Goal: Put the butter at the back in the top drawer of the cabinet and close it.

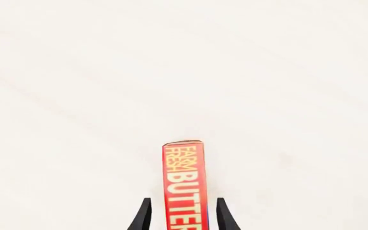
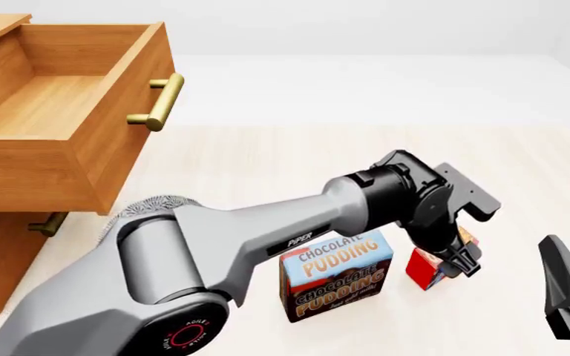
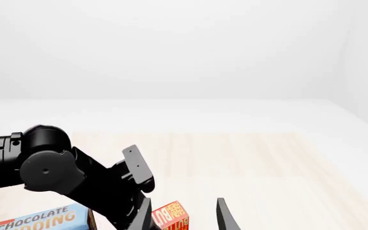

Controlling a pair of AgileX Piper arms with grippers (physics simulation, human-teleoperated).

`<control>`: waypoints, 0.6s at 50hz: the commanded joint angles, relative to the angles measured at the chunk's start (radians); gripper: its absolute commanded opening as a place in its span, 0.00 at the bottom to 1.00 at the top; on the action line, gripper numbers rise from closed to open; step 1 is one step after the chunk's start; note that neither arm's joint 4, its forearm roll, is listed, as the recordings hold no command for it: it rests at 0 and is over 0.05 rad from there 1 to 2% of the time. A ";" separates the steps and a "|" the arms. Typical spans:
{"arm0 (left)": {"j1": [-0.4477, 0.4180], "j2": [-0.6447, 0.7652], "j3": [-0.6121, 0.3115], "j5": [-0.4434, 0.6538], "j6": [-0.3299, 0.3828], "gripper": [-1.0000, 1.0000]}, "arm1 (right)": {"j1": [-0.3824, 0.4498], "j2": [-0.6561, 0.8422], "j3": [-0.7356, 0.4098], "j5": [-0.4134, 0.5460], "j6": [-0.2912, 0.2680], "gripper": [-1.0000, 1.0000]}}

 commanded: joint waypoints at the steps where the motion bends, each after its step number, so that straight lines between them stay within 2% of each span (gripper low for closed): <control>1: -0.001 0.009 0.001 -0.005 -0.008 1.00 | 0.000 0.000 0.000 0.000 0.000 1.00; 30: 0.015 0.028 0.018 -0.031 -0.007 1.00 | 0.000 0.000 0.000 0.000 0.000 1.00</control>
